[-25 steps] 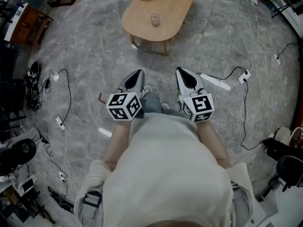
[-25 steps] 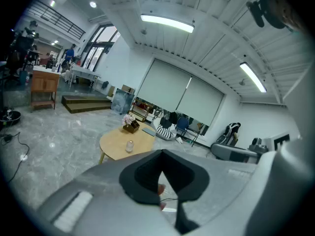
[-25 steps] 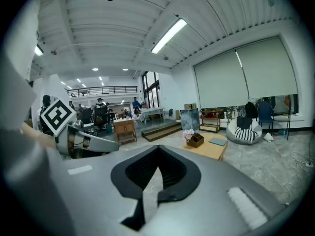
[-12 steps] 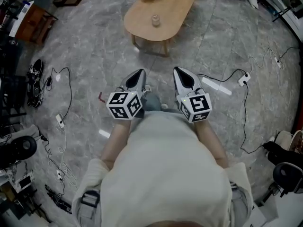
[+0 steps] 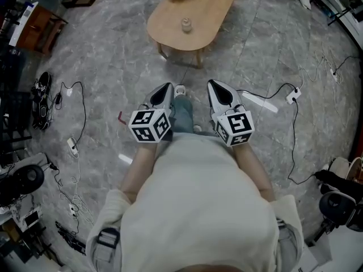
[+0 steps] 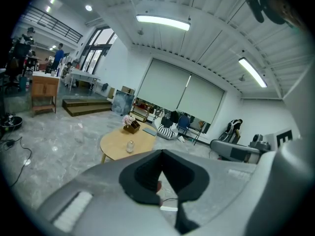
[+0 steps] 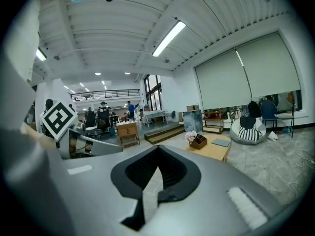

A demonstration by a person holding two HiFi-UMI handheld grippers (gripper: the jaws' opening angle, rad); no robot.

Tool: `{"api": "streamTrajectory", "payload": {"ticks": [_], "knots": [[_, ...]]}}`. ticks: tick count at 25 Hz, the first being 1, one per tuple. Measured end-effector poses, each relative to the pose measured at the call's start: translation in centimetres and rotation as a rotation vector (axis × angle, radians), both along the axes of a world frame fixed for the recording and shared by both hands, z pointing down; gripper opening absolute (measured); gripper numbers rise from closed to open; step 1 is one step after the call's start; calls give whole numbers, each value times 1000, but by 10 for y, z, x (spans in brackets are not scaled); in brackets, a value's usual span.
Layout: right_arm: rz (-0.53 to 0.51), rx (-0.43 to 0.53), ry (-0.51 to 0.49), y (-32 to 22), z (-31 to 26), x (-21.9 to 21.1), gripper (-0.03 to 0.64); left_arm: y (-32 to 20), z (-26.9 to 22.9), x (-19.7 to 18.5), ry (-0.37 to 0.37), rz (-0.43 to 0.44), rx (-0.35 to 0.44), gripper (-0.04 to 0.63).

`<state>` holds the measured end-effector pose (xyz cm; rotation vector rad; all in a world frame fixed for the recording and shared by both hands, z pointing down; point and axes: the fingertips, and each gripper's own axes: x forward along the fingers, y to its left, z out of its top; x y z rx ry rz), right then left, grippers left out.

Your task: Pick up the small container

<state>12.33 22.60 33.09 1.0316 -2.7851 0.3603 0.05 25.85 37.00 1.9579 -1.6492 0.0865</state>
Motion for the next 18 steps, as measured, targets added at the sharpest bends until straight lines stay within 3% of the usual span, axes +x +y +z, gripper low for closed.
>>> {"api": "streamTrajectory", "payload": {"ticks": [11,18], "knots": [[34,9,28,-88,2,-38,-3,-86,10,-44,-4,9,-12,2],[41,-24,22,-145,-5,-73,-2,-149,3,-64,-41,129,-6,2]]}}
